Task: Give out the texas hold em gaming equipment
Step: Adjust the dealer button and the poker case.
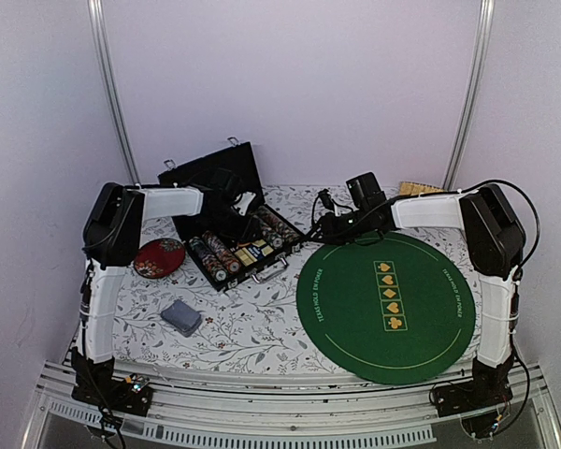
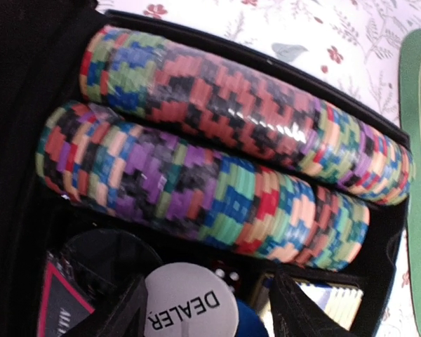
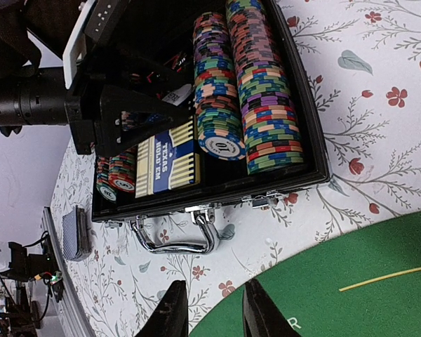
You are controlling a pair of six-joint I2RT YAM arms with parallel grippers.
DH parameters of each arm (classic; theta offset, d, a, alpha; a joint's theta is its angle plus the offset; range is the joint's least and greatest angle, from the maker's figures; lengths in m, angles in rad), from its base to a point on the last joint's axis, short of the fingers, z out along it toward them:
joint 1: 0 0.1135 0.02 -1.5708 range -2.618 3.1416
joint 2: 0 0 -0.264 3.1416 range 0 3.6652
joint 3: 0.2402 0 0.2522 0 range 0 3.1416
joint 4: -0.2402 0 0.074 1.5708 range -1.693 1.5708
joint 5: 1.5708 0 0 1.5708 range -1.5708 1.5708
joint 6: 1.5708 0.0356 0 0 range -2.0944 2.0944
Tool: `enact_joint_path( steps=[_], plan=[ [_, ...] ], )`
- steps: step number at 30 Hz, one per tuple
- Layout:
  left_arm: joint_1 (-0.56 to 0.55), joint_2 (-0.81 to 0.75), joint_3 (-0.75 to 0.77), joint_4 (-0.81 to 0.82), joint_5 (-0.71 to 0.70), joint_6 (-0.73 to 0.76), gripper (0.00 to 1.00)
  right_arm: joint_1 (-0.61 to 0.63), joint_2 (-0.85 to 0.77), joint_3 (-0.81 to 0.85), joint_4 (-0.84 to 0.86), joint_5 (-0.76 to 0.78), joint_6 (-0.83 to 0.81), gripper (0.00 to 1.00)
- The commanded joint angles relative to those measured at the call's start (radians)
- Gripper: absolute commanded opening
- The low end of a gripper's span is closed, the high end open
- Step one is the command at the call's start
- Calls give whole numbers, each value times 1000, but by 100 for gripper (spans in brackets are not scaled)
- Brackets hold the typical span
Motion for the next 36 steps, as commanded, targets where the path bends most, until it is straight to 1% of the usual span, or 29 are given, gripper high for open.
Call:
enact_joint_path(
  steps=[1, 5, 7, 11, 19, 21, 24, 26, 27, 29, 33, 36],
  plan=[
    [-31, -40, -76, -48, 52, 13, 60, 0, -20, 17, -5, 1, -8, 29],
    [-43, -84, -128, -22, 51, 12, 53, 0, -19, 18, -6, 0, -8, 29],
    [-45, -102, -148, -15, 39, 5, 47, 0, -19, 18, -6, 0, -9, 29],
    [-48, -132, -188, 3, 23, 2, 42, 0, -19, 18, -7, 0, -10, 29],
    [-51, -189, -246, 56, 43, -1, 39, 0, -16, 18, -7, -2, -10, 29],
    [-50, -198, -252, 81, 23, -3, 39, 0, -16, 18, -6, -3, -9, 29],
    [-43, -202, -229, 76, -16, -7, 41, 0, -18, 16, -7, -1, -10, 29],
    [-34, -209, -212, 74, -7, -4, 44, 0, -19, 14, -7, -1, -11, 29],
    [-29, -212, -201, 73, -7, -8, 47, 0, -18, 15, -8, 0, -11, 29],
    [-17, -205, -174, 72, -27, -26, 51, 0, -18, 13, -7, 1, -11, 29],
    [-1, -132, -76, 25, -112, -22, 55, -1, -16, 7, 0, -5, -11, 29],
    [-2, -55, 18, -32, -127, 7, 59, 0, -15, 4, 1, -3, -10, 29]
  ],
)
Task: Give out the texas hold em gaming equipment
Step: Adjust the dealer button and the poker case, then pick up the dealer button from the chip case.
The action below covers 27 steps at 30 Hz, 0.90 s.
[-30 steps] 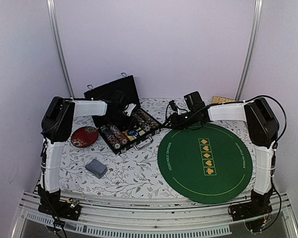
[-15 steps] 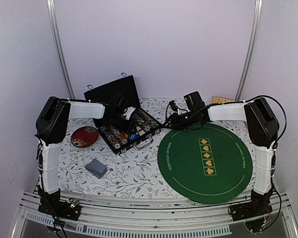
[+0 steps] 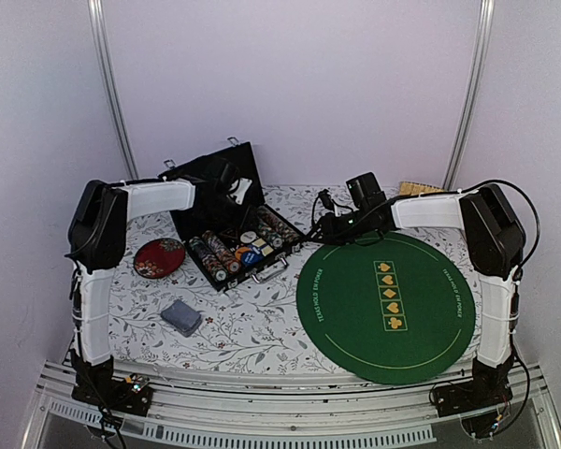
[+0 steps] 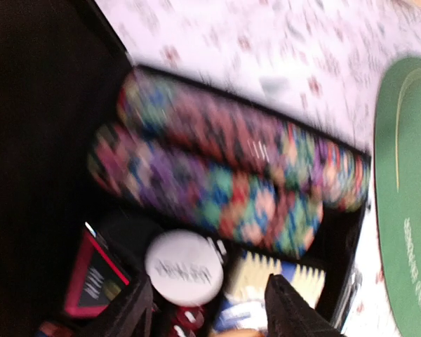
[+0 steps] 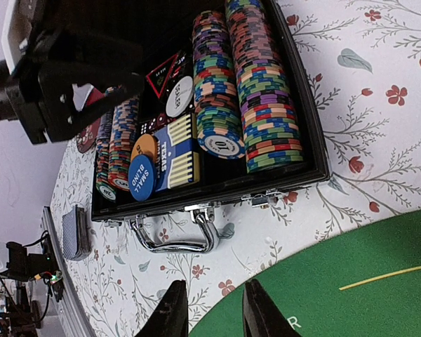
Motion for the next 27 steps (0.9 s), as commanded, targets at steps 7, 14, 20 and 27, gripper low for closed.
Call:
enact_joint_path(
  steps=[7, 14, 20, 27],
  plan=[
    [10, 148, 168, -126, -4, 79, 69, 0, -22, -5, -2, 3, -15, 29],
    [10, 154, 143, -121, 15, 87, 69, 0, -13, 8, -16, 0, -22, 29],
    [9, 194, 176, -152, 4, 102, 69, 0, -13, 23, -30, 5, -31, 29],
    [3, 224, 187, -159, -65, 111, 69, 0, -7, 24, -29, 0, -30, 29]
  ],
)
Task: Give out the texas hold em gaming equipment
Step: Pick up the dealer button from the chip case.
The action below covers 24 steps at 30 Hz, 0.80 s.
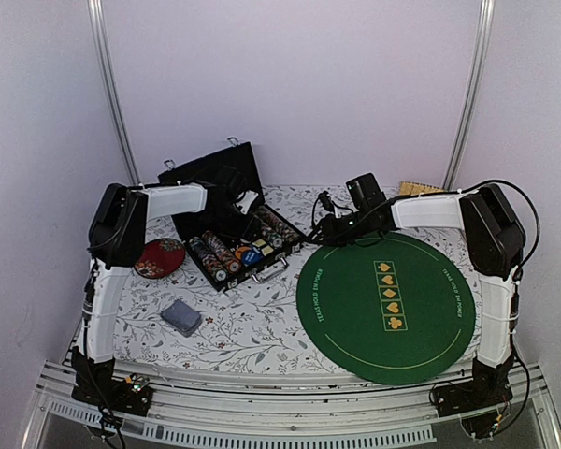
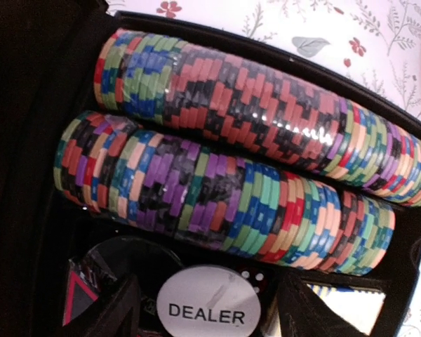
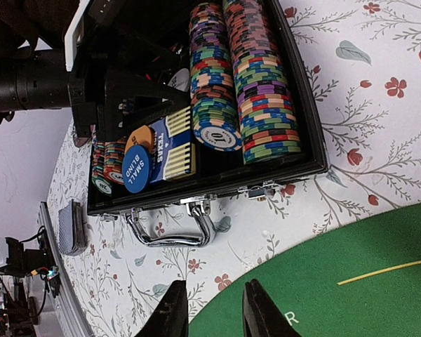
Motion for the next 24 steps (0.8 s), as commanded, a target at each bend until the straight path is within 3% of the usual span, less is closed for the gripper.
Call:
enact_joint_path(
  steps=[1, 14, 24],
  plan=[
    [-4, 54, 22, -44, -59, 24, 69, 0, -6, 23, -4, -2, -10, 29],
    [-19, 33, -34, -64, -13, 23, 66, 0, 0, 25, -2, -4, -9, 29],
    [-59, 18, -63, -82, -134, 27, 64, 0, -2, 25, -4, -7, -11, 29]
  ],
)
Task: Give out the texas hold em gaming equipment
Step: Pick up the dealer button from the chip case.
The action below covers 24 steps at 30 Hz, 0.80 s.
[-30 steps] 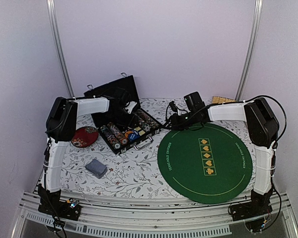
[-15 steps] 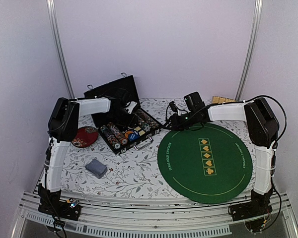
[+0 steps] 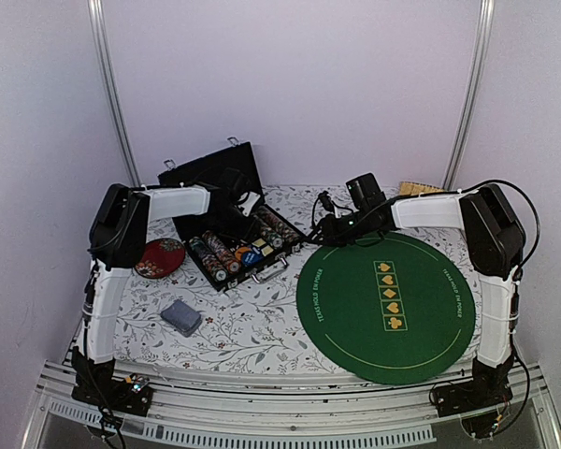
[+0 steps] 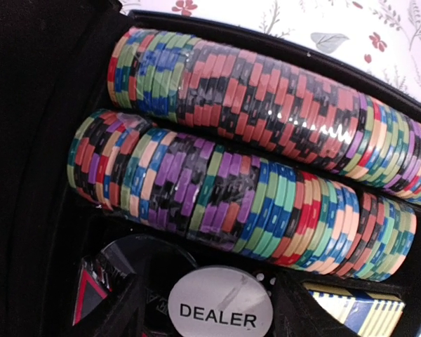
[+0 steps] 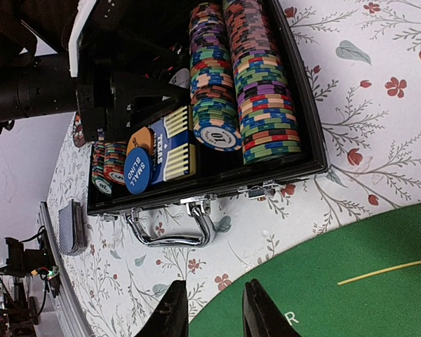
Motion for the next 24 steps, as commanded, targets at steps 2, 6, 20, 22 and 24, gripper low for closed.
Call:
enact_joint_path(
  steps=[2, 6, 20, 22, 24],
  plan=[
    [-35, 18, -40, -126, -46, 0, 65, 0, -2, 25, -4, -6, -10, 29],
    [-35, 8, -46, -152, -16, -17, 67, 0, -1, 25, -3, -6, -12, 29],
    [-2, 43, -32, -113, 148, -75, 55, 0, -3, 20, -4, -4, -9, 29],
    [5, 52, -23, -113, 165, -88, 53, 0, -4, 18, -4, -2, -9, 29],
    [14, 55, -21, -113, 179, -100, 48, 0, -4, 15, -5, 1, -10, 29]
  ],
)
